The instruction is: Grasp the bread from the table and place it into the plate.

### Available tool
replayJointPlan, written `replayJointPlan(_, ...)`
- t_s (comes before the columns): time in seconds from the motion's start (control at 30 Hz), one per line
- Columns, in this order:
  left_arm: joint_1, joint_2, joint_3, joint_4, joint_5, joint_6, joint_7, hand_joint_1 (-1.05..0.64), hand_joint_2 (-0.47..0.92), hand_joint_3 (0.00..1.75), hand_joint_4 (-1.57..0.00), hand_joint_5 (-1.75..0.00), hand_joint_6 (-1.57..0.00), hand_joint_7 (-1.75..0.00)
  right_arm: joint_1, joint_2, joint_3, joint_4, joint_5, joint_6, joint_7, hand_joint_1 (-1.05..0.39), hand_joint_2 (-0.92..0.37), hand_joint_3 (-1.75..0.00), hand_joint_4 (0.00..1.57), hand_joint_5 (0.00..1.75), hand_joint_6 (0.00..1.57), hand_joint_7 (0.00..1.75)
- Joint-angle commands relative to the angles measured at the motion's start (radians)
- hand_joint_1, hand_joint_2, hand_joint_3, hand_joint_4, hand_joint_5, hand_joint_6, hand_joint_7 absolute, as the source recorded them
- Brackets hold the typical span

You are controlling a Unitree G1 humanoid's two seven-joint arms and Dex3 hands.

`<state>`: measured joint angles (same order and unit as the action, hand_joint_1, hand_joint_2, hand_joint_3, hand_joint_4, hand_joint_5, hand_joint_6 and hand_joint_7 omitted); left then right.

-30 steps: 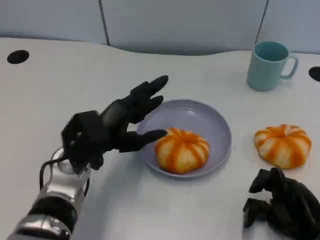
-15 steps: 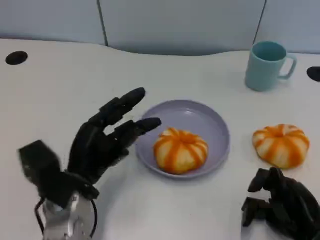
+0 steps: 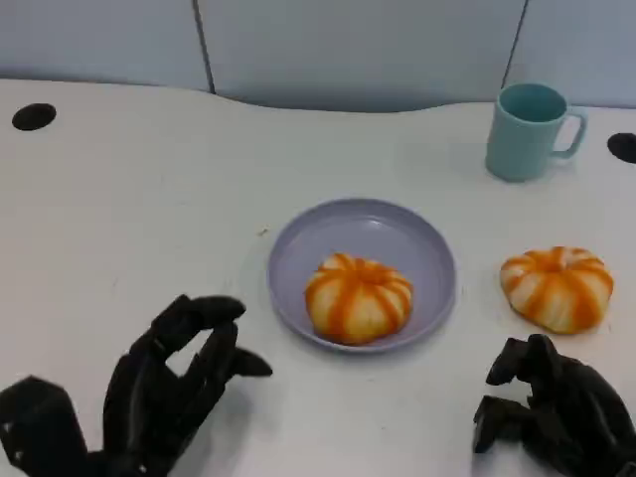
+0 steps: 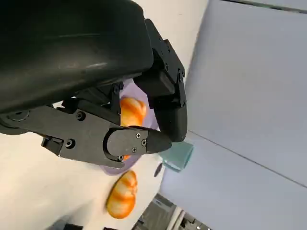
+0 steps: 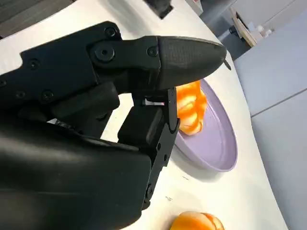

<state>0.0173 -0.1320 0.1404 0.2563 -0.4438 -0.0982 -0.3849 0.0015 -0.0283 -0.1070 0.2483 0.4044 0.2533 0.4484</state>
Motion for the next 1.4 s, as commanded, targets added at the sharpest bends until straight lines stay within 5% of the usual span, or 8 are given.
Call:
replayJointPlan(0.03,0.016,0.001,0.022,-0.023,-0.019,0.007,0.013,-0.32,0.91,0.45,-0.67,-1.6,-0.52,-1.43,0.014,-0.021,-0.013,0.011,-0.002,0.016,-0.003,-0.45,-0.92,-0.47,1.27,1.14,1.12,1.09)
replayJointPlan(0.43,-0.014,-0.002,0.053,0.012,-0.019,0.023,0.02,-0.32,0.92,0.4,-0.72,-1.55,-0.54,-1.46,0.012,-0.032,-0.024,0.027,-0.005,0.01,0.013,-0.47,-0.92,-0.42,1.26,1.15,1.12,1.09)
replayJointPlan(0.53,-0.039,0.003,0.061,0.052,-0.012,0.02,0.02,-0.29,0.76,0.72,-0.7,-1.71,-0.53,-1.53,0.0,-0.04,-0.032,0.036,-0.009,0.023,-0.002,-0.46,-0.92,-0.43,1.25,1.15,1.12,1.09)
replayJointPlan(0.8,-0.065,0.011,0.058,0.108,0.012,-0.012,0.0,-0.28,0.66,0.91,-0.7,-1.75,-0.54,-1.54,-0.025,-0.044,-0.032,0.078,-0.014,-0.002,0.016,-0.47,-0.92,-0.41,1.26,1.13,1.14,1.06)
replayJointPlan(1.4,-0.106,0.027,0.061,0.175,0.008,-0.02,-0.028,-0.26,0.63,1.0,-0.72,-1.73,-0.56,-1.51,-0.046,-0.046,-0.042,0.119,-0.01,-0.019,0.034,-0.46,-0.92,-0.42,1.24,1.16,1.13,1.09)
